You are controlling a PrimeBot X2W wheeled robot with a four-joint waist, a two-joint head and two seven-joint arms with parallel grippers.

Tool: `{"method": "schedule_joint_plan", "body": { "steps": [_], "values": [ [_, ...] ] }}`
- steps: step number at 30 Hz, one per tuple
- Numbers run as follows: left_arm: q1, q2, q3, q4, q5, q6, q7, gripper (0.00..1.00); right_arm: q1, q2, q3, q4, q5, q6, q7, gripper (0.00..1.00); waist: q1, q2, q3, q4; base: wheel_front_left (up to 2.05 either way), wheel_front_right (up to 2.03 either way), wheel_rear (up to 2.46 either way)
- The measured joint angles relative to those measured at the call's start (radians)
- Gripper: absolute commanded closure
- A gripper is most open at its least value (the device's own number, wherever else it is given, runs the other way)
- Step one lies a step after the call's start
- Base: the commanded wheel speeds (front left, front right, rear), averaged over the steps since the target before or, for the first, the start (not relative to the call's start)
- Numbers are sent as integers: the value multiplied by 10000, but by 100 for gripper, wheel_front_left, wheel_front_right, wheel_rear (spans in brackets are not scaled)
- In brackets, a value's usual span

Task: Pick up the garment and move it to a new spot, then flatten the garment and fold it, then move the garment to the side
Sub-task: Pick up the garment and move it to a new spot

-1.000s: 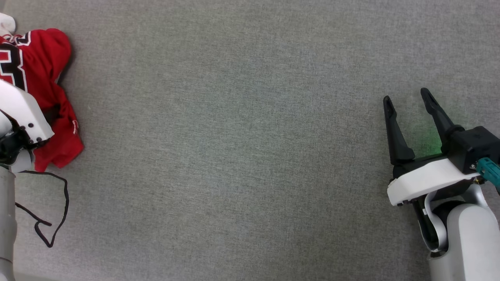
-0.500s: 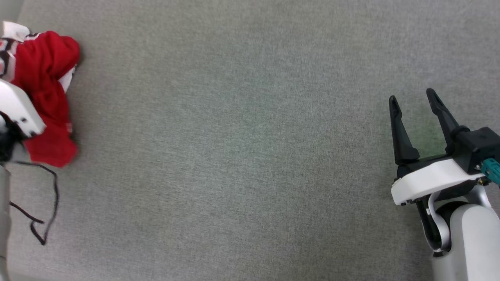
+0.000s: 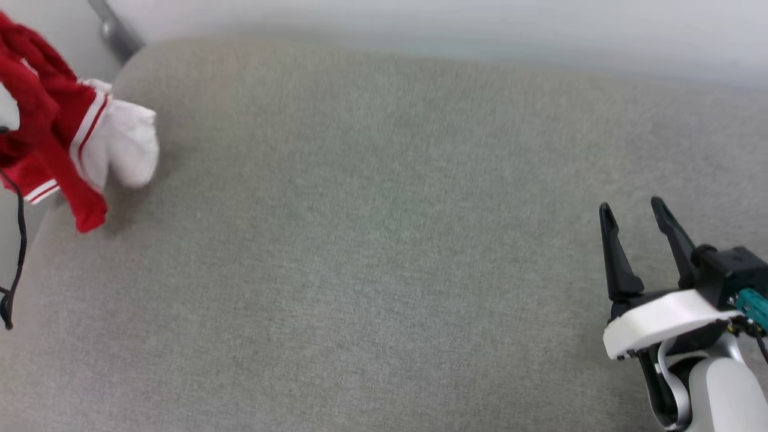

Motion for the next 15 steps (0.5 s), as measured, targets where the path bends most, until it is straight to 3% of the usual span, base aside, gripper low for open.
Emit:
{"method": "schedule_joint_plan", "body": {
  "steps": [8,15],
  "values": [
    [-127,-428,-430,-499,213,-29,-995,100,489,2,-136,207,265,2,-102,0,-2,0,-1008,-417,0,0,0],
    [30,-1511,-1076,-1294,178,-251,-1170,100,725,0,-291,117,349,0,-44,0,-2,0,-1365,-1325,0,0,0]
  ]
}}
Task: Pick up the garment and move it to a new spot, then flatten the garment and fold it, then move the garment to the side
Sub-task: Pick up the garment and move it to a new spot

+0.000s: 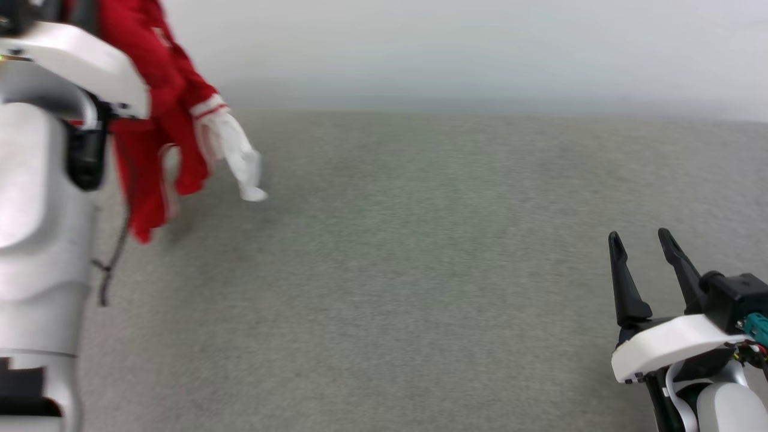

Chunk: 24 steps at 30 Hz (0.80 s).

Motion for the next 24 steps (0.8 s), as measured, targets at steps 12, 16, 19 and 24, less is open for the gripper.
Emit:
{"method": "schedule_joint_plan", "body": {
  "steps": [12,16,19,24],
  "values": [
    [671,-1971,-1509,-1728,-84,-280,42,100,318,-2,-288,-274,17,0,253,0,0,0,-47,-1602,0,0,0],
    [1434,-2399,-2019,-2564,-125,-337,127,100,314,0,-259,-332,132,2,242,0,1,0,152,-1768,0,0,0],
    [2348,-2579,-2357,-3296,-240,-322,213,100,317,-2,-286,-336,209,2,192,0,1,0,290,-1801,0,0,0],
    [4571,-2502,-2828,-3971,-435,-23,644,100,305,-2,-182,-245,322,2,90,0,1,0,521,-1727,0,0,0]
  ]
}}
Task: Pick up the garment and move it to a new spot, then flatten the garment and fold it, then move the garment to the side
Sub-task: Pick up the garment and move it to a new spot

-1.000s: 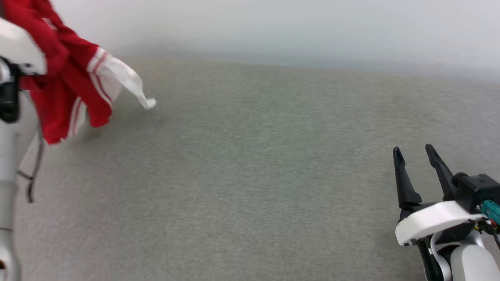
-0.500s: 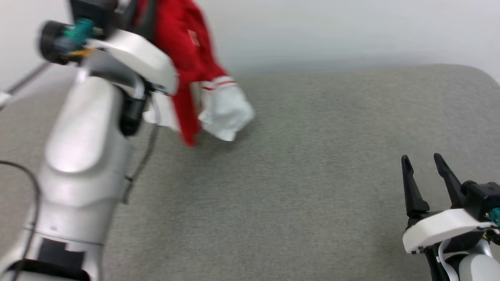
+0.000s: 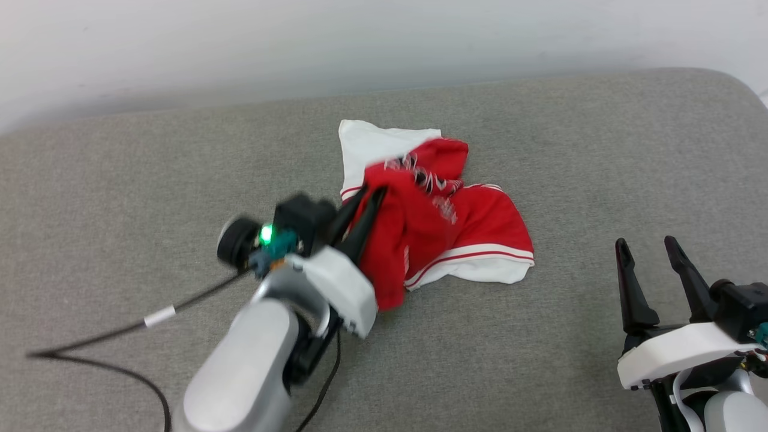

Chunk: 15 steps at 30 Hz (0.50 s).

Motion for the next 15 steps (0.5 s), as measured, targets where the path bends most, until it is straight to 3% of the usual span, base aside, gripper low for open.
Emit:
{"method": "schedule_joint_plan", "body": {
  "steps": [7,8,9,10,15],
  "values": [
    [1614,209,-368,548,-79,359,259,97,-217,2,38,115,109,0,-117,0,1,0,269,337,0,0,0],
    [1705,182,-412,685,-81,362,259,66,-224,2,48,132,109,0,-119,0,0,0,285,391,0,0,0],
    [1784,115,-424,796,-132,362,242,5,-250,0,50,155,100,-2,-119,0,0,0,300,439,0,0,0],
    [1825,79,-466,903,-155,364,211,0,-276,2,48,184,75,0,-121,0,1,0,299,482,0,0,0],
    [1813,-59,-546,1066,4,451,-403,0,-355,2,21,267,33,0,-127,0,1,0,155,653,0,0,0]
  ]
}}
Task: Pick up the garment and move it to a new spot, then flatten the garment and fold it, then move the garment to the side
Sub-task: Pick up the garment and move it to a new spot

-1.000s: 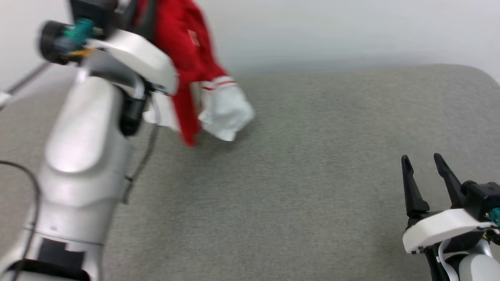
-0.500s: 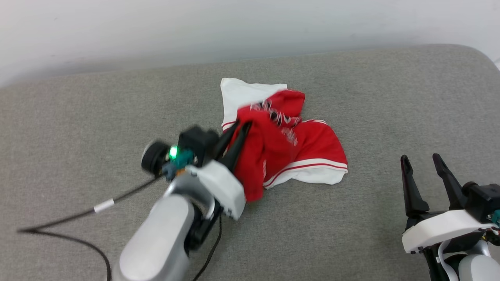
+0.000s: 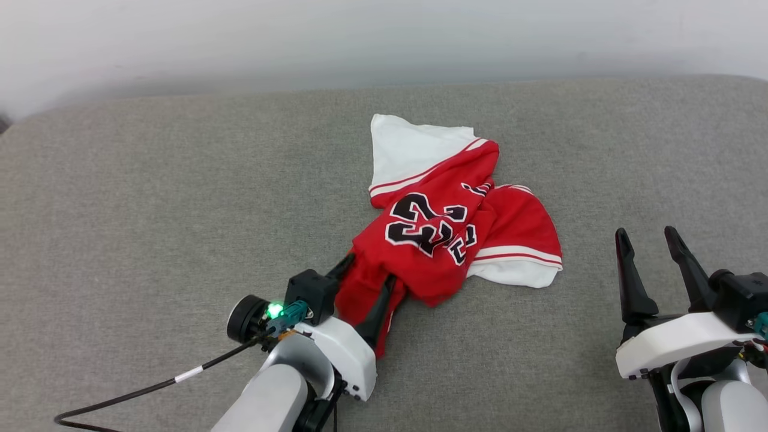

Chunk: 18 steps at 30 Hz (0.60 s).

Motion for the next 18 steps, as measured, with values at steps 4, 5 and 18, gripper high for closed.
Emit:
{"method": "schedule_joint_plan", "body": {
  "steps": [4,5,18],
  "values": [
    [-157,-98,169,-226,6,90,-639,0,83,0,-42,15,-12,0,21,0,0,0,-268,109,0,0,0],
    [-174,-102,209,-301,4,104,-761,0,137,0,-63,17,-15,0,27,0,0,0,-342,131,0,0,0],
    [640,527,1461,-1101,-431,1262,-1210,0,834,0,-102,-180,-84,0,368,0,0,0,-1370,346,0,0,0]
  ]
}}
